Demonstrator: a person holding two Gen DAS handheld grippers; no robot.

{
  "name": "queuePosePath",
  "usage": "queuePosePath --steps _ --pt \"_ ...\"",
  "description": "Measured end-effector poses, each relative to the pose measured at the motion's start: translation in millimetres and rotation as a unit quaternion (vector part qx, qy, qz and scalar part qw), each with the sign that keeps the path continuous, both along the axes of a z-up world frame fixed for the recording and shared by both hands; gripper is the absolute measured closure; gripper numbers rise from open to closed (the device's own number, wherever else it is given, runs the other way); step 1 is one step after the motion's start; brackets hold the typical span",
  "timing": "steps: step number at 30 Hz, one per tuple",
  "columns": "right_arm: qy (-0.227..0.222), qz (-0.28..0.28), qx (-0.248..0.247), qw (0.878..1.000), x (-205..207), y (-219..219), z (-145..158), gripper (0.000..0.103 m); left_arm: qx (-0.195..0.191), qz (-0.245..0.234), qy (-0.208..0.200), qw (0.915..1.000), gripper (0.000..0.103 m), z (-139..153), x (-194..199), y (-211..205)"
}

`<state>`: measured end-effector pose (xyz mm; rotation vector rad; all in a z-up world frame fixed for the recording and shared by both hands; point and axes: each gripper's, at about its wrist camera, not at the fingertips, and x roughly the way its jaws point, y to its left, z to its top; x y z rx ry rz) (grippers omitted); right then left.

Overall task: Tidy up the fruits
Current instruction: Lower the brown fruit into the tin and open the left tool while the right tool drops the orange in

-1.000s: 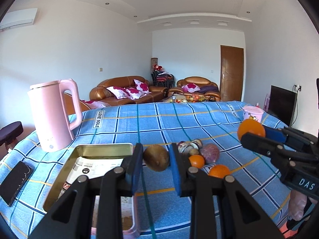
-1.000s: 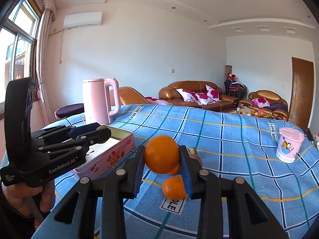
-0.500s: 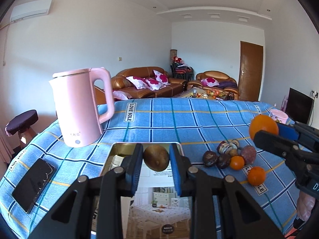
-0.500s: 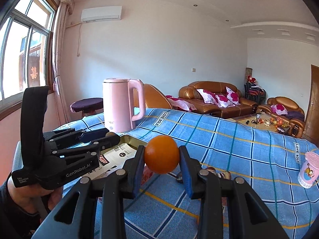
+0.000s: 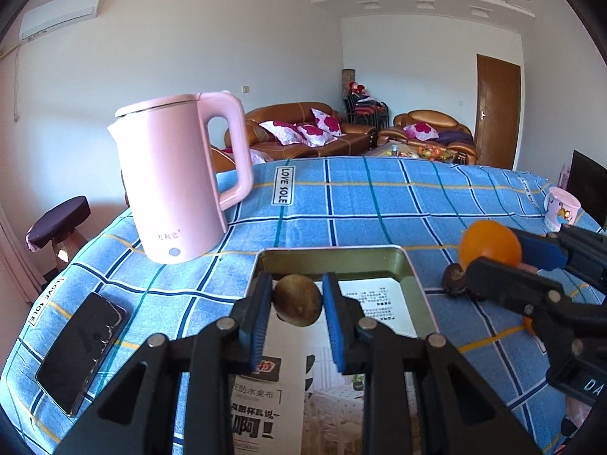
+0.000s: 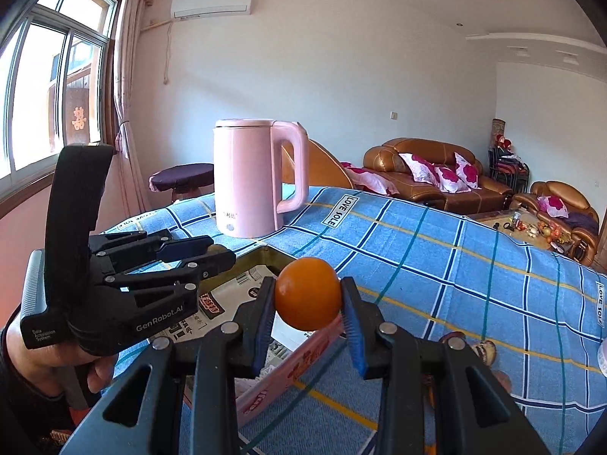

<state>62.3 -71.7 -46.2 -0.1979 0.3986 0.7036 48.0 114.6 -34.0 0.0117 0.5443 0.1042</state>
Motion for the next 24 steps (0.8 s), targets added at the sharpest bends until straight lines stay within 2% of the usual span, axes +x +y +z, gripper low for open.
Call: queuePosePath --steps 7,24 --pt "0.017 0.011 -0.009 1.0 8.9 20.8 -11.7 0.067 -0.002 0.007 0.012 0.9999 0.075 -6.3 6.7 9.3" --pt "0.044 0.021 -0.026 0.998 16.3 37.4 -31.1 0.067 0.002 0.012 0.035 0.9993 0.075 -20.4 17.0 16.5"
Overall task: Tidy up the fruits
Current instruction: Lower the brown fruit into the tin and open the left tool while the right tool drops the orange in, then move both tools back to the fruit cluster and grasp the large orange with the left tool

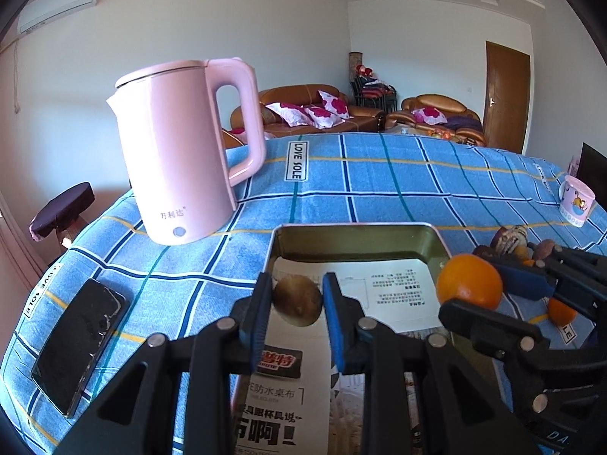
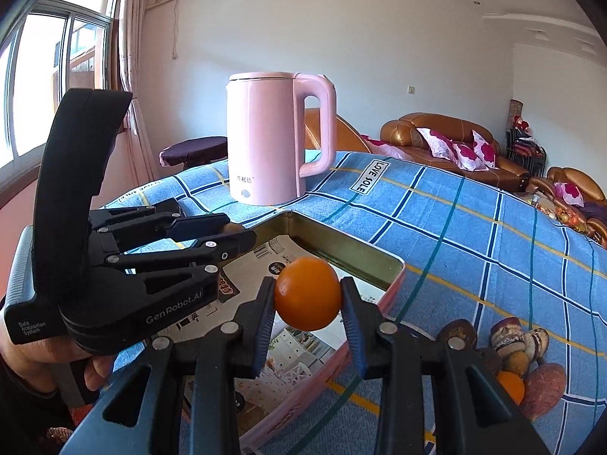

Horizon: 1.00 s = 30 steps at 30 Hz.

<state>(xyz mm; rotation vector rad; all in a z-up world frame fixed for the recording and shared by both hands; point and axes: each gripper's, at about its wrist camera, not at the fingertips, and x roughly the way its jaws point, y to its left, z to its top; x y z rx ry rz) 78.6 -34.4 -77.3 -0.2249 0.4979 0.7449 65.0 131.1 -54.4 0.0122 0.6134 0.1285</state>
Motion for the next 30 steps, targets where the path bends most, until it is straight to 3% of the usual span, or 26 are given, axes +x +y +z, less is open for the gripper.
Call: queuePosePath --steps 20,23,27,30 --pt "0.026 -0.002 -0.018 1.0 9.0 10.2 -14.1 0.067 0.002 0.006 0.022 0.9997 0.073 -12.9 7.6 4.3" --pt "0.028 -0.006 -0.013 1.0 10.7 8.3 -14.2 0.064 -0.006 0.003 0.019 0.9998 0.068 -10.9 4.7 5.0" --pt "0.033 -0.005 0.001 0.999 9.4 3.1 -11.4 0.048 -0.012 0.012 0.002 0.9999 0.04 -5.3 -3.9 3.6" --pt "0.025 -0.009 0.0 1.0 2.7 -6.3 -8.7 0.046 -0.025 0.008 -0.015 0.9995 0.036 3.1 -12.3 -1.2"
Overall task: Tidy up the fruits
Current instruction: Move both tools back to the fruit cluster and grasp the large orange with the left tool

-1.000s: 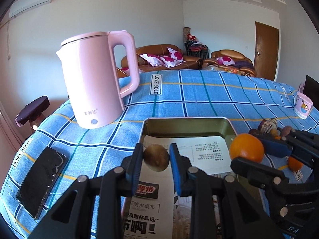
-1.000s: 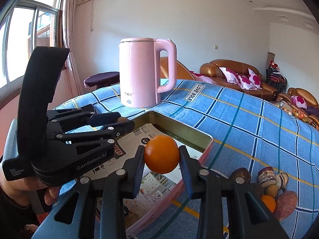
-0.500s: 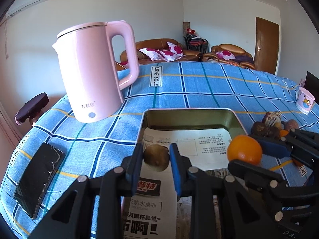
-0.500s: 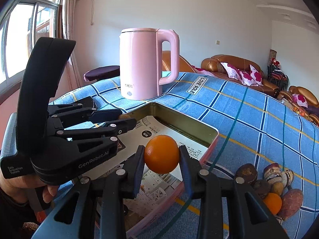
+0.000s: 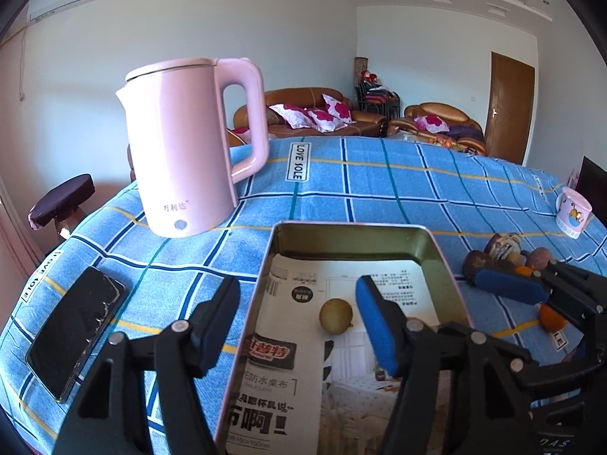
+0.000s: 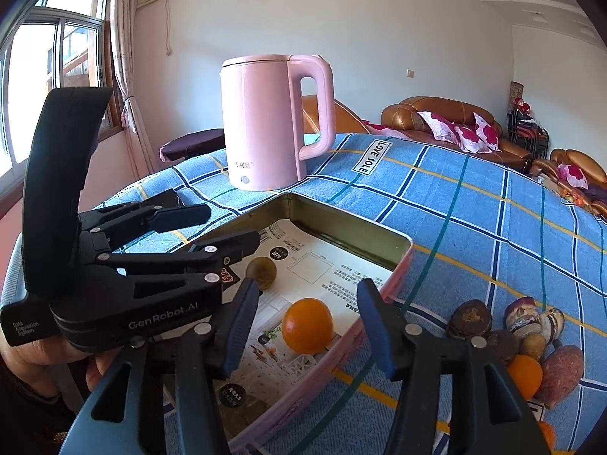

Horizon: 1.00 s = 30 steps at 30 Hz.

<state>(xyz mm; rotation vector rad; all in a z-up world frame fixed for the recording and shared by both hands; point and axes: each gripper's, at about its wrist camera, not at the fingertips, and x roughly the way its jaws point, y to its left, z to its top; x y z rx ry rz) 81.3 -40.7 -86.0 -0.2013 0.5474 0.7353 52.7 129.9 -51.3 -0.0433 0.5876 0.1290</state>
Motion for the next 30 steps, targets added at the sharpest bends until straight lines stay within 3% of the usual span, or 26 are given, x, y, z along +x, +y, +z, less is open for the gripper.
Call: queuePosePath --steps 4,11,13,19,30 --pt "-0.012 -0.034 -0.011 0.999 -7.4 -30.8 1.4 0.038 -0.013 -0.009 -0.023 0.9996 0.024 11.6 -8.7 -19.2" --pt "-0.019 -0.133 -0.005 0.991 -12.9 -116.4 6.9 0.036 -0.032 -0.075 -0.033 0.9961 0.023 19.4 -10.8 -84.7" --pt "-0.022 -0.17 -0.007 0.985 -12.2 -141.0 8.2 0.036 -0.035 -0.096 -0.026 0.9945 0.019 17.4 -7.1 -105.3" --pt "-0.015 -0.243 0.011 0.97 -8.6 -203.2 9.1 0.035 -0.032 -0.151 0.001 0.988 0.018 8.2 3.9 -166.7" --pt "0.007 -0.295 0.052 0.954 -0.8 -250.4 1.3 0.033 -0.017 -0.227 0.067 0.9716 0.018 -16.6 21.0 -234.7"
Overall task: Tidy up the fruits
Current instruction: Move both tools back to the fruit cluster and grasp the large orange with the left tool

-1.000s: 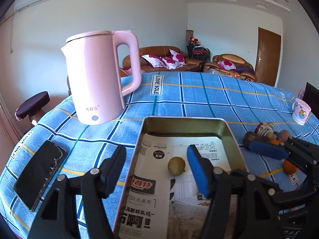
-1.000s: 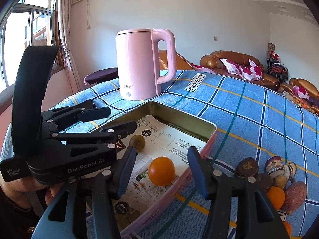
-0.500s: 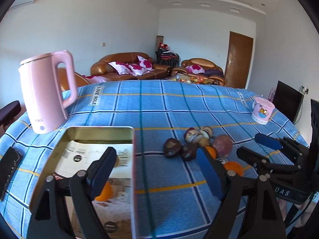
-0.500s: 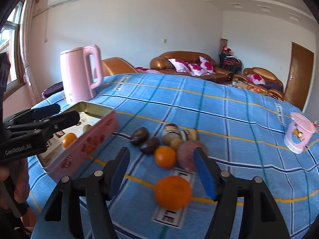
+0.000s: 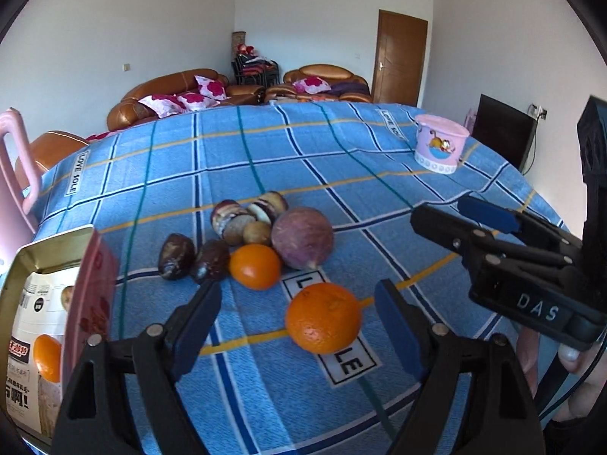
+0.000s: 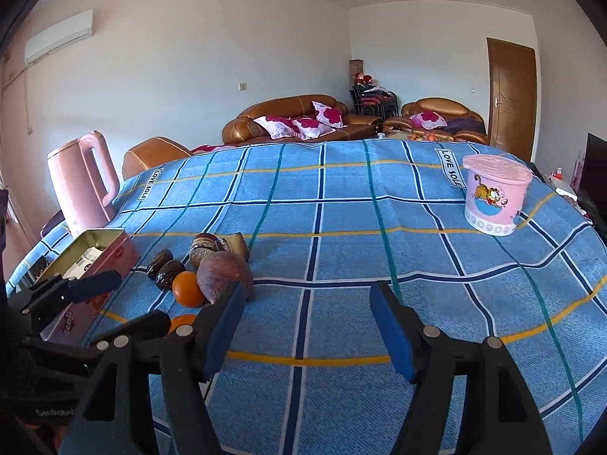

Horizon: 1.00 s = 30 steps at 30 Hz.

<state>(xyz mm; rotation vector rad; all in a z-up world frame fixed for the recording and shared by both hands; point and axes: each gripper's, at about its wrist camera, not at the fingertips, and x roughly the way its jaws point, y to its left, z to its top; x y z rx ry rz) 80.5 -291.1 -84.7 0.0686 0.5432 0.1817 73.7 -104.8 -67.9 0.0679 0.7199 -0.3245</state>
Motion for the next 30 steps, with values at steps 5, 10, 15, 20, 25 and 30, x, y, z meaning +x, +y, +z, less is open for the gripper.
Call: queuePosePath --steps 5,10,15,20,25,30 --pt "-0.005 -0.009 0.011 1.0 -2.3 -9.1 0.0 0.031 0.006 -0.014 0.028 0.9995 0.02 -9.5 6.7 -9.9" --pt "-0.003 -0.008 0.011 1.0 -0.4 -8.7 0.0 0.03 -0.006 -0.032 0.071 0.9969 0.046 -19.7 15.1 -12.4" --pt "-0.005 -0.006 0.008 1.0 3.5 -2.1 1.6 0.03 -0.036 -0.042 0.084 0.995 0.055 -22.5 15.7 -4.8" --pt "0.003 0.008 0.002 1.0 14.4 11.9 0.8 0.03 -0.033 -0.006 0.038 0.9987 0.055 -8.2 11.4 16.4" --pt "0.016 0.029 -0.006 0.999 29.3 32.6 0.7 0.03 -0.01 0.065 -0.016 0.9977 0.055 4.4 16.4 47.5" --pt "0.035 0.042 0.005 0.998 48.9 51.2 -3.7 0.03 -0.017 0.099 -0.018 0.9948 0.055 1.5 31.4 71.5"
